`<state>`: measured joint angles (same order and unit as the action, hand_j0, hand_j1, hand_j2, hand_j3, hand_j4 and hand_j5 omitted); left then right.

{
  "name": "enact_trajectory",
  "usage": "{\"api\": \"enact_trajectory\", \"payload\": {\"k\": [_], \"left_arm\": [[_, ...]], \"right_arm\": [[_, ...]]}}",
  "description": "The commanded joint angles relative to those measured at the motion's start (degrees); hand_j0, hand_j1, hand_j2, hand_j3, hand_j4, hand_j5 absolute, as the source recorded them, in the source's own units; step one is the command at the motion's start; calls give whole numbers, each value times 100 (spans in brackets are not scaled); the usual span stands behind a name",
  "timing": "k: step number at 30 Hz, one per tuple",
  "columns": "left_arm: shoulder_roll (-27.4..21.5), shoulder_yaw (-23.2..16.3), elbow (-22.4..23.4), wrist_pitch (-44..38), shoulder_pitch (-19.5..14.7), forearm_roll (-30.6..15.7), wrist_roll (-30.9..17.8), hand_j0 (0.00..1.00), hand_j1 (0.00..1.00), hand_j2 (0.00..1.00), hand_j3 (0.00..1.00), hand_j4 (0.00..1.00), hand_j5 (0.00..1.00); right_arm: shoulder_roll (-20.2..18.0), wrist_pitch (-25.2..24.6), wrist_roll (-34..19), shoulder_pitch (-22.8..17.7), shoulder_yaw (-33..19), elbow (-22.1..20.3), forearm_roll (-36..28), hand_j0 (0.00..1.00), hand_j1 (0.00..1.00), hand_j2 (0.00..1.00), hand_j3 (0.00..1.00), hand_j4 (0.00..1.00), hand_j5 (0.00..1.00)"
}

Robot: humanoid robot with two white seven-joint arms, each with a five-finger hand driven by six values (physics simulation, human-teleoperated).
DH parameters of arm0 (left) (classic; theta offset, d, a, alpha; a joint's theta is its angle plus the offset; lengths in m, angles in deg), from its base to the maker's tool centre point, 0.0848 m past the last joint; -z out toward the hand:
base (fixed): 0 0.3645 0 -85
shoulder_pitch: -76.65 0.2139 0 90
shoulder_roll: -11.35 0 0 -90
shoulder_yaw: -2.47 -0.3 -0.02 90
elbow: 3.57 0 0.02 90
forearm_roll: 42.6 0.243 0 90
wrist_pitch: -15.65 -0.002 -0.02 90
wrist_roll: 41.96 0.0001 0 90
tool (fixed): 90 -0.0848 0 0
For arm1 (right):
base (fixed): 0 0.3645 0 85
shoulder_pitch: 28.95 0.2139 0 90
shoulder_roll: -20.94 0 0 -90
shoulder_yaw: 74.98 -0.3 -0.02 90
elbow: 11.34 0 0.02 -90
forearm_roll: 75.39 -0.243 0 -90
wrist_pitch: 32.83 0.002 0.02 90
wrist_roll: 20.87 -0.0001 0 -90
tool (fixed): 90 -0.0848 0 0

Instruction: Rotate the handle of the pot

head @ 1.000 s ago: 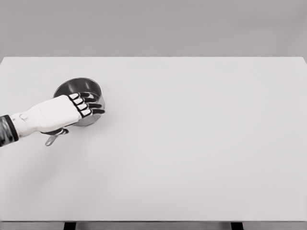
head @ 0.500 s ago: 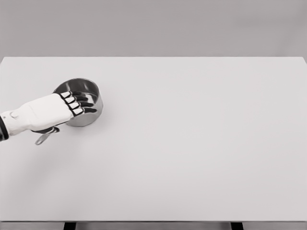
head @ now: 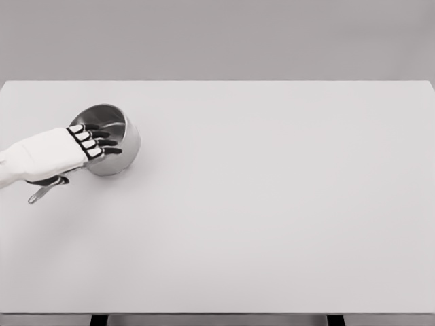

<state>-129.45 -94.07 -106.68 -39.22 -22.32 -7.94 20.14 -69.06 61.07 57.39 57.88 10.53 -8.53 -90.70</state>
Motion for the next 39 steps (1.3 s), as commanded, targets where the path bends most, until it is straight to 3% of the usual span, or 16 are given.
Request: {"api": "enact_trajectory", "payload": {"k": [1,21,27,39], "left_arm": [[-27,127,-7,-12,0,-153,4,100,100,100,100,100,100],[61,162,63,-12,97,-425,4,100,100,100,100,100,100],[263,654,72,-12,501,-407,-22,100,100,100,100,100,100],[447,926,239,-12,589,-320,-31,100,100,100,100,100,100]], "right_arm": [[0,6,-3,0,0,0,1,100,100,100,100,100,100],[0,6,-3,0,0,0,1,100,100,100,100,100,100],[0,-3,-3,0,0,0,1,100,100,100,100,100,100],[0,-3,5,0,0,0,1,100,100,100,100,100,100]]}}
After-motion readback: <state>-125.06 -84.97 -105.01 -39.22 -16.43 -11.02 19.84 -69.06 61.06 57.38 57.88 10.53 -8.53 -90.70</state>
